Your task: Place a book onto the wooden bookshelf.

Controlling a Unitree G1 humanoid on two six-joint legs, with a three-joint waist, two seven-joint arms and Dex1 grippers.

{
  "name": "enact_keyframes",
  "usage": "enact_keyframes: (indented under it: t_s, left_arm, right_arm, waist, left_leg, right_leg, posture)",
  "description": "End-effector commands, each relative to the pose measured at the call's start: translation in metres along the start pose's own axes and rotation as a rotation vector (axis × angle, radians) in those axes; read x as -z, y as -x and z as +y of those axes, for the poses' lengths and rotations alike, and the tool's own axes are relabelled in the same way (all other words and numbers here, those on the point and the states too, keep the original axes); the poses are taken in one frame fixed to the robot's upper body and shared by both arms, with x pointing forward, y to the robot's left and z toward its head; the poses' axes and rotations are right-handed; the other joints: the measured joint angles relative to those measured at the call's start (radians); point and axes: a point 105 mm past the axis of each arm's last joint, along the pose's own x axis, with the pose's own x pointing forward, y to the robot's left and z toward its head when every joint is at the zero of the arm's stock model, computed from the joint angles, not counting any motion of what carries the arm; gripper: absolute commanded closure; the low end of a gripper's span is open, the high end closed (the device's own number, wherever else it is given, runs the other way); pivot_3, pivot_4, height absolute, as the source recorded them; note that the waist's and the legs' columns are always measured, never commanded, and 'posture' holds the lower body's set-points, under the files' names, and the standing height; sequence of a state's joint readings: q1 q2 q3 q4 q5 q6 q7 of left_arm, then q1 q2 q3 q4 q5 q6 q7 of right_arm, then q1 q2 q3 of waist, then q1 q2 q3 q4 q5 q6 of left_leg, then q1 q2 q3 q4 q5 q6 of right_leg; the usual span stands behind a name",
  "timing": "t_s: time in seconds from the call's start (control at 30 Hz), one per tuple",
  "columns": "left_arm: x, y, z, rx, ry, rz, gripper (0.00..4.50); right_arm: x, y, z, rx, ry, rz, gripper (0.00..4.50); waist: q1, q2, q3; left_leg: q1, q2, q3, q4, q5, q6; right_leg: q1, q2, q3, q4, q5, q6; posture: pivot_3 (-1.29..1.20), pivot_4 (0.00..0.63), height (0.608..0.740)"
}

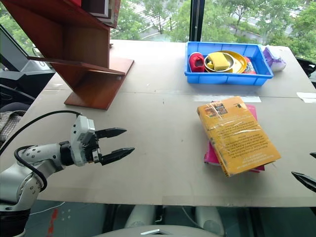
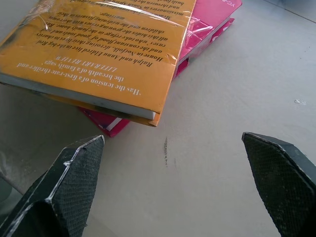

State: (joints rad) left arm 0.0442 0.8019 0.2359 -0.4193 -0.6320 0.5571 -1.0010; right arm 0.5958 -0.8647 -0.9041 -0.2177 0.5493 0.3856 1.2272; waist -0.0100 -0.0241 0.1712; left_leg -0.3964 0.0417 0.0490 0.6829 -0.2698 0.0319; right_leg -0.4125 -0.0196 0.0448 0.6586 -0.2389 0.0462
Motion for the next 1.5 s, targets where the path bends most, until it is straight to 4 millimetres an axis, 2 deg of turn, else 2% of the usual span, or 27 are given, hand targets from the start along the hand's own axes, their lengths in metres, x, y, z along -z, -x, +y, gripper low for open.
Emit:
enact_keyframes:
  t_s: [0.03, 0.1, 0.17, 0.27, 0.3, 0.37, 0.47, 0.6, 0.63, 0.73, 0.8, 0.93, 1.1, 1.3, 1.43, 1.5]
  left_arm:
    - [-0.014, 0.000, 0.001, 0.025, -0.041, -0.036, 0.00]
    - [-0.027, -0.007, 0.001, 0.054, -0.052, -0.088, 0.00]
    - [-0.036, -0.011, 0.000, 0.088, -0.067, -0.116, 0.00]
    - [-0.051, -0.015, -0.005, 0.150, -0.097, -0.152, 0.00]
    - [-0.057, -0.016, -0.007, 0.174, -0.103, -0.169, 0.00]
    - [-0.065, -0.018, -0.013, 0.217, -0.122, -0.197, 0.00]
    - [-0.074, -0.022, -0.020, 0.281, -0.151, -0.212, 0.00]
    - [-0.075, -0.025, -0.026, 0.335, -0.175, -0.205, 0.00]
    - [-0.075, -0.026, -0.027, 0.343, -0.177, -0.203, 0.00]
    - [-0.074, -0.026, -0.030, 0.357, -0.188, -0.196, 0.00]
    - [-0.076, -0.027, -0.031, 0.359, -0.187, -0.209, 0.00]
    - [-0.073, -0.027, -0.034, 0.363, -0.186, -0.206, 0.00]
    - [-0.069, -0.026, -0.038, 0.359, -0.174, -0.205, 0.00]
    - [-0.066, -0.028, -0.041, 0.357, -0.154, -0.219, 0.00]
    - [-0.059, -0.023, -0.040, 0.342, -0.140, -0.206, 0.00]
    - [-0.058, -0.020, -0.038, 0.326, -0.140, -0.201, 0.00]
  right_arm:
    - [-0.016, 0.002, -0.010, 0.085, 0.049, -0.019, 0.06]
    - [-0.033, -0.006, -0.016, 0.151, -0.005, -0.037, 0.06]
    - [-0.054, -0.014, -0.007, 0.133, 0.007, -0.010, 0.06]
    - [-0.097, -0.025, 0.004, 0.068, -0.059, -0.045, 0.06]
    - [-0.106, -0.030, 0.006, 0.063, -0.066, -0.047, 0.28]
    - [-0.114, -0.041, 0.013, 0.065, -0.019, 0.014, 0.82]
    - [-0.123, -0.078, 0.010, 0.149, 0.032, 0.070, 2.31]
    - [-0.113, -0.112, -0.024, 0.359, 0.067, 0.175, 4.37]
    - [-0.112, -0.115, -0.030, 0.388, 0.077, 0.189, 4.48]
    - [-0.106, -0.126, -0.042, 0.420, 0.128, 0.252, 4.48]
    - [-0.093, -0.132, -0.045, 0.398, 0.133, 0.312, 4.48]
    - [-0.075, -0.134, -0.049, 0.328, 0.053, 0.380, 4.48]
    - [-0.062, -0.134, -0.051, 0.256, -0.060, 0.403, 4.48]
    - [-0.052, -0.154, -0.026, 0.086, -0.190, 0.402, 4.48]
    - [-0.072, -0.182, -0.004, 0.074, -0.202, 0.330, 4.48]
    - [-0.081, -0.190, 0.006, 0.074, -0.191, 0.307, 4.48]
  waist:
    - [0.000, 0.000, 0.000]
    - [0.000, 0.000, 0.000]
    - [-0.002, 0.002, 0.000]
    - [-0.009, 0.004, -0.001]
    - [-0.007, 0.003, 0.000]
    - [-0.003, 0.001, 0.000]
    - [-0.002, -0.001, 0.001]
    - [-0.002, -0.001, 0.001]
    - [0.000, -0.001, 0.001]
    - [0.000, 0.000, 0.001]
    - [0.000, 0.000, 0.001]
    - [-0.001, 0.000, 0.001]
    - [-0.004, 0.000, 0.001]
    - [-0.005, 0.000, 0.001]
    - [-0.015, 0.000, 0.001]
    - [-0.022, 0.000, 0.001]
  left_leg:
    - [0.000, 0.000, 0.000, 0.000, 0.000, 0.000]
    - [0.000, 0.000, 0.000, 0.000, 0.000, 0.000]
    - [0.000, 0.000, 0.001, 0.001, 0.000, 0.000]
    - [0.001, 0.000, 0.002, 0.000, 0.000, 0.000]
    - [0.001, 0.000, 0.002, 0.000, 0.000, 0.000]
    - [0.000, 0.000, 0.001, 0.000, 0.000, 0.000]
    - [-0.003, -0.001, -0.001, -0.001, 0.000, 0.000]
    - [-0.006, -0.002, 0.002, -0.001, 0.000, 0.001]
    - [-0.006, -0.003, 0.001, -0.001, 0.000, 0.001]
    - [-0.015, -0.003, 0.001, 0.001, 0.000, 0.001]
    - [-0.021, -0.003, 0.001, 0.002, 0.000, 0.001]
    - [-0.021, -0.002, 0.001, 0.001, 0.000, 0.001]
    - [-0.020, -0.002, 0.001, 0.001, 0.000, 0.001]
    - [-0.018, -0.003, 0.001, 0.002, 0.000, 0.001]
    - [-0.018, -0.002, 0.001, 0.002, 0.000, 0.001]
    - [-0.018, -0.002, 0.001, 0.002, 0.000, 0.001]
  right_leg:
    - [0.000, 0.000, 0.000, 0.000, 0.000, 0.000]
    - [0.000, 0.000, 0.000, 0.000, 0.000, 0.000]
    - [-0.001, 0.000, 0.001, 0.001, 0.000, 0.000]
    - [-0.001, 0.000, 0.002, 0.002, 0.001, 0.000]
    - [-0.001, 0.002, 0.003, 0.002, 0.001, -0.002]
    - [-0.001, 0.002, 0.001, 0.002, 0.002, -0.003]
    - [-0.002, 0.002, 0.000, -0.001, 0.002, -0.004]
    - [-0.005, 0.000, 0.002, -0.002, 0.003, -0.004]
    - [-0.005, 0.000, 0.002, -0.002, 0.003, -0.004]
    - [-0.014, 0.000, 0.002, -0.001, 0.004, 0.001]
    - [-0.021, 0.001, 0.002, 0.001, 0.005, 0.002]
    - [-0.020, 0.001, 0.001, 0.002, 0.005, 0.001]
    - [-0.020, 0.001, 0.002, 0.002, 0.005, 0.002]
    - [-0.020, 0.002, 0.002, 0.003, 0.005, 0.001]
    - [-0.020, 0.003, 0.002, 0.004, 0.005, 0.001]
    - [-0.020, 0.004, 0.002, 0.004, 0.005, 0.001]
  posture:
    - [0.00, 0.150, 0.740]
    - [0.00, 0.150, 0.740]
    - [0.00, 0.150, 0.740]
    - [0.00, 0.150, 0.740]
    - [0.00, 0.150, 0.740]
    - [0.00, 0.150, 0.740]
    - [0.00, 0.150, 0.740]
    - [0.00, 0.150, 0.740]
    - [0.00, 0.150, 0.740]
    - [0.00, 0.150, 0.740]
    - [0.00, 0.150, 0.740]
    - [0.00, 0.150, 0.740]
    - [0.00, 0.150, 0.740]
    - [0.00, 0.150, 0.740]
    - [0.00, 0.150, 0.740]
    - [0.00, 0.150, 0.740]
